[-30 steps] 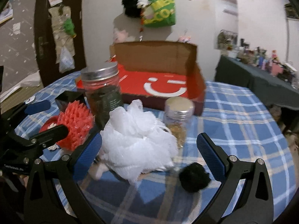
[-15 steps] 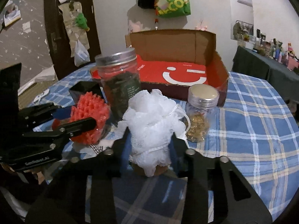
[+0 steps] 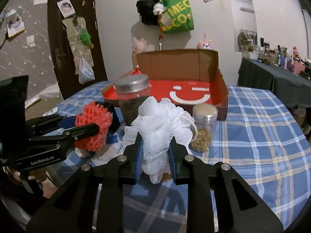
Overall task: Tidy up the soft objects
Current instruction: 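Carry the white puff and red foam net into the cardboard box with both tools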
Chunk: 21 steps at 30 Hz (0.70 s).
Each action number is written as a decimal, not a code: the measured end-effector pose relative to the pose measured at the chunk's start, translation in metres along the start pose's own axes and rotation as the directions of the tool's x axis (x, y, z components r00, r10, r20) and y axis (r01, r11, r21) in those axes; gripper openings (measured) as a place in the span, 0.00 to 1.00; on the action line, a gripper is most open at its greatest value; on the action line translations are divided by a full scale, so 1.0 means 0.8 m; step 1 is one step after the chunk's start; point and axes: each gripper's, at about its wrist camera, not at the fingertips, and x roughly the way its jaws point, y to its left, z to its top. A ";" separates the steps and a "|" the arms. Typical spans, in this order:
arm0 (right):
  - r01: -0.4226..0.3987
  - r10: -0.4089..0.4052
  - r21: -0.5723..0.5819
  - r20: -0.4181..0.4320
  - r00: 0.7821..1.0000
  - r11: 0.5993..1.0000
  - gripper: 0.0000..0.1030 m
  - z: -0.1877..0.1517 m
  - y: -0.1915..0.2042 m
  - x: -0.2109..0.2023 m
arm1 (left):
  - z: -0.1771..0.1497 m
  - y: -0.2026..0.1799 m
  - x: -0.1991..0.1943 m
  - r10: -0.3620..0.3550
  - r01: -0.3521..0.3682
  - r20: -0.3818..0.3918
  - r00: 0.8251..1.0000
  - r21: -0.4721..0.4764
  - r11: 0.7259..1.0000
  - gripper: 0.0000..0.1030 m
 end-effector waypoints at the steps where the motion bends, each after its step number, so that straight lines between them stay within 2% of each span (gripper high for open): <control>1: 0.002 -0.002 -0.002 0.008 1.000 1.000 0.21 0.002 0.001 -0.004 | 0.002 0.000 -0.003 0.006 -0.006 0.005 1.000 0.002 1.000 0.37; 12: -0.003 0.004 -0.011 0.098 0.995 1.000 0.21 0.033 0.005 -0.044 | 0.024 0.017 -0.035 0.036 -0.036 0.057 0.998 -0.005 0.999 0.37; 21: 0.005 0.003 -0.054 0.156 0.988 0.999 0.21 0.083 -0.006 -0.048 | 0.071 0.048 -0.041 0.043 -0.044 0.099 0.994 0.004 0.999 0.37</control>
